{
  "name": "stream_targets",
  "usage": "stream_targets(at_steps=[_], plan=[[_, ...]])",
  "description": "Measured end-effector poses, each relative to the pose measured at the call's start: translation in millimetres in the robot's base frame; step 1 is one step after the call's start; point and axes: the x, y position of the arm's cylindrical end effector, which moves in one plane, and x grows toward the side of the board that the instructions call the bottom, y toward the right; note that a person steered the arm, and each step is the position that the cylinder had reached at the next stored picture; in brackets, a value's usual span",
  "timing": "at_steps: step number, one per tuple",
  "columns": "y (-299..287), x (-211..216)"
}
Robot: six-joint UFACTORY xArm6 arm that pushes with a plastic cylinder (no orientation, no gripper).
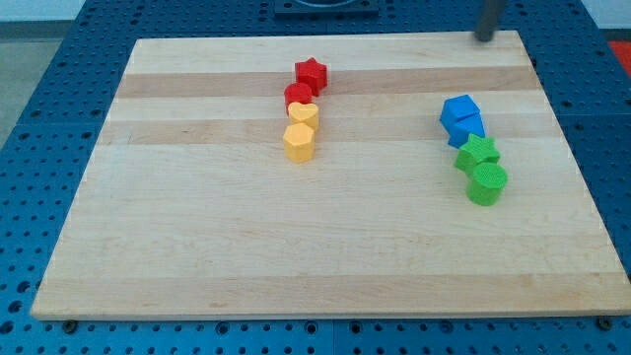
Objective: Move the yellow hexagon diagonally top left to the blue cube
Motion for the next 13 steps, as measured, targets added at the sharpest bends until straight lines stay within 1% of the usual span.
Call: stream_targets(at_steps=[1, 3, 4, 5, 6, 7, 8, 9, 10, 11, 13], plan=[[-83, 44], [-117, 215], [-148, 281], [-186, 314], [-230, 320], [-255, 316], [-262, 292], [-262, 257], [-257, 233], [-249, 217], [-198, 198]])
